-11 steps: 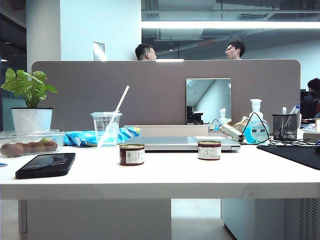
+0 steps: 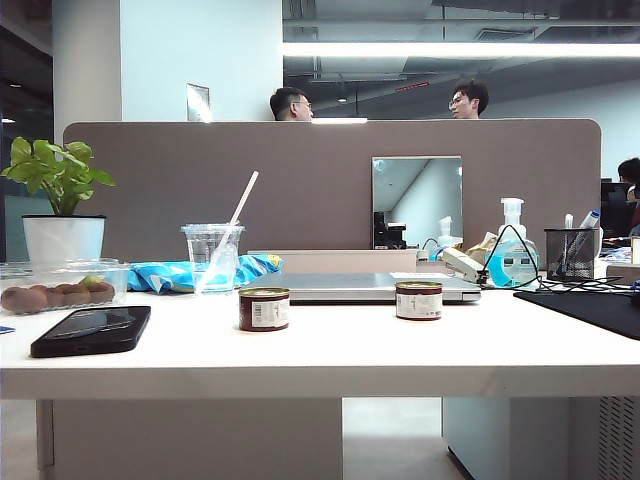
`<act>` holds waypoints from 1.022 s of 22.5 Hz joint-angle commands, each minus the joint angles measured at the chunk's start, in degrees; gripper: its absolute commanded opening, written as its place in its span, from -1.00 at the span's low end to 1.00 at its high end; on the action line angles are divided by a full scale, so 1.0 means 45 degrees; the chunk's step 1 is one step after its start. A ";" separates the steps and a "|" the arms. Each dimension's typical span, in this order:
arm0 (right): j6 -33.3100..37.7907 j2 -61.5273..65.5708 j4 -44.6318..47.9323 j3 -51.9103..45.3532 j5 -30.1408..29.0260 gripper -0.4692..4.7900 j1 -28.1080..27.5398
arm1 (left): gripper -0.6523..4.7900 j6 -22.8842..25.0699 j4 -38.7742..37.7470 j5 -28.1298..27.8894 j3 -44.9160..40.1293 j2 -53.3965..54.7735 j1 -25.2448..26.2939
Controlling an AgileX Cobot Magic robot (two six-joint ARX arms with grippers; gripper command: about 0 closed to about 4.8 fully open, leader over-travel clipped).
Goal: Stack a can of tomatoes on the right onto the can of tomatoes on the left.
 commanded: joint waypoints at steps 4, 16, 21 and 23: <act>0.0044 -0.0005 -0.0005 0.0034 0.0015 -0.82 0.0015 | -0.77 0.0141 -0.0797 0.0903 0.2895 0.0602 -0.1384; 0.0044 -0.0005 -0.0010 0.0034 0.0015 -0.82 0.0015 | -0.77 -0.0199 -1.0321 0.3385 1.0448 0.1239 -0.2302; 0.0044 -0.0005 -0.0010 0.0034 0.0015 -0.82 0.0015 | -0.77 0.0141 -1.0613 0.3264 1.0428 0.1253 -0.2302; 0.0044 -0.0005 -0.0010 0.0034 0.0010 -0.82 0.0015 | -0.77 0.0146 -1.0146 0.3075 1.0433 0.1248 -0.2302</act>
